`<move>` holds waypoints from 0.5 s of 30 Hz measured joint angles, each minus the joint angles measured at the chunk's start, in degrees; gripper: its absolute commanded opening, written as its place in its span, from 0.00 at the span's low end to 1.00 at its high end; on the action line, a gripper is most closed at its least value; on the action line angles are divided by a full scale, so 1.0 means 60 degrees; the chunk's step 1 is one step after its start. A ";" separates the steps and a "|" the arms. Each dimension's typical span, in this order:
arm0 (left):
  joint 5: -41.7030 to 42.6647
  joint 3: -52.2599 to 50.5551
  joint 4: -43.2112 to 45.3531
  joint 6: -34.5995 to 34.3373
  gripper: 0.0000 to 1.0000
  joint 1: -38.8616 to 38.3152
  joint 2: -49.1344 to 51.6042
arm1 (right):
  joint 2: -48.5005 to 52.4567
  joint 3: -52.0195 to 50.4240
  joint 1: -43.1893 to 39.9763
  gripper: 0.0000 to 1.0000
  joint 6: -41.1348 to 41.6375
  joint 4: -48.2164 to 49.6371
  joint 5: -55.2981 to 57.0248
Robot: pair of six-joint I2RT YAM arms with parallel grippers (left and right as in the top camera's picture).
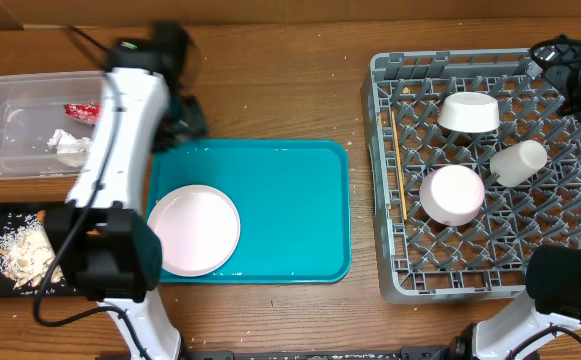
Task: Sort waste into correct bins and load items into the dishwasher
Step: 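Raise the left gripper and move it back above the bins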
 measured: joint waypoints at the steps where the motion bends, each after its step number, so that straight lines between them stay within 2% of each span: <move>1: -0.0182 0.0321 0.0004 0.0029 1.00 0.0251 0.0000 | 0.0000 0.0000 -0.0004 1.00 0.0004 0.0000 0.0004; 7: -0.0623 0.0954 0.0171 -0.0233 1.00 0.1847 0.0000 | 0.0000 0.0000 -0.0004 1.00 -0.0004 0.0000 0.0004; 15: 0.0124 0.0954 0.0149 -0.0525 1.00 0.3453 0.0000 | 0.0000 0.0000 -0.0004 1.00 0.0000 0.0018 -0.0040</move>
